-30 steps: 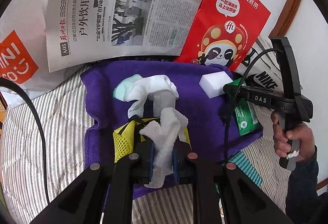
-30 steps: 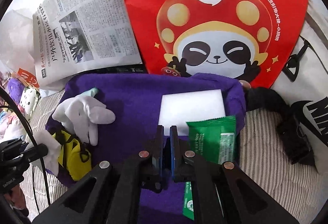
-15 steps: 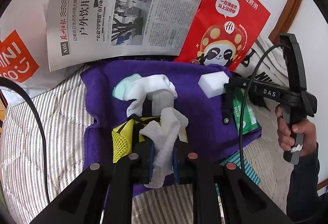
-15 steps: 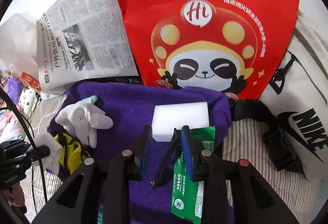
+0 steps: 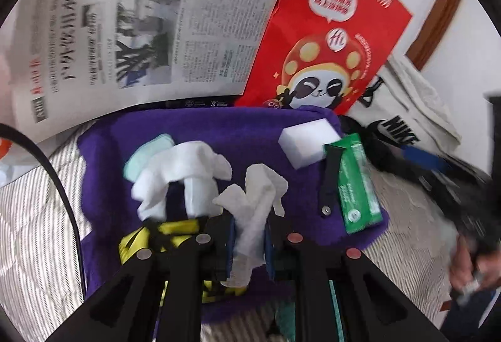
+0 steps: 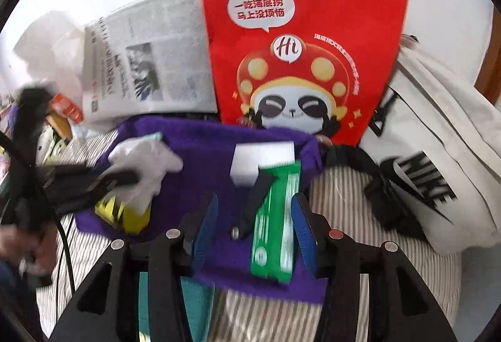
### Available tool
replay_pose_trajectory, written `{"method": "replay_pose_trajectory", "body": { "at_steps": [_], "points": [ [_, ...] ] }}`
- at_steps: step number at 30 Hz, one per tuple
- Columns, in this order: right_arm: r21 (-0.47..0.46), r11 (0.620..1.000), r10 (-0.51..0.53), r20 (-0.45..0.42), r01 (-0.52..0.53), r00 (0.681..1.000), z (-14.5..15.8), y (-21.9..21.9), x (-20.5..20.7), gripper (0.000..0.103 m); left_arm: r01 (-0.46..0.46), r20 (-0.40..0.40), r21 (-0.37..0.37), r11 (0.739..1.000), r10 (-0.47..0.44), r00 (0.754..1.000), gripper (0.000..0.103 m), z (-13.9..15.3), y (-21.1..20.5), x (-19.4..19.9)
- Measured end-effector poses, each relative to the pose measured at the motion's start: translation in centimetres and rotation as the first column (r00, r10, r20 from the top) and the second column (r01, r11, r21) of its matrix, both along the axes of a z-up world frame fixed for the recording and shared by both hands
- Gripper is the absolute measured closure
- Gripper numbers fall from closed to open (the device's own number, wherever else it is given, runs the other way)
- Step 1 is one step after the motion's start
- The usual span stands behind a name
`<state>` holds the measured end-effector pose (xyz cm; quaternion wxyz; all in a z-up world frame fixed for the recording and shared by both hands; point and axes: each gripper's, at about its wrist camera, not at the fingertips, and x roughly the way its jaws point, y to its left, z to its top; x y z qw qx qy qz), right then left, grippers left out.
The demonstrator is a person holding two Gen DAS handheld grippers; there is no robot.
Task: Organize soft objects
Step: 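Lower the wipe onto the towel and open the left tool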
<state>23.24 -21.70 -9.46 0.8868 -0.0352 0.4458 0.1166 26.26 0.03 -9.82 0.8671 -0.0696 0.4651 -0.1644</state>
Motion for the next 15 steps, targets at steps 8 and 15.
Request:
{"method": "replay_pose_trajectory", "body": {
  "at_steps": [8, 15],
  "points": [
    [-0.016, 1.000, -0.010, -0.060, 0.009, 0.998, -1.1, -2.1, -6.9, 0.054, -0.023, -0.063, 0.149, 0.989, 0.033, 0.997, 0.086, -3.2, -2.4, 3.7],
    [0.023, 0.999, -0.040, -0.139, 0.044, 0.990, -2.9, -4.2, -11.3, 0.054, -0.004, -0.106, 0.176, 0.984, 0.023, 0.994, 0.060, -4.6, -3.5, 3.7]
  ]
}}
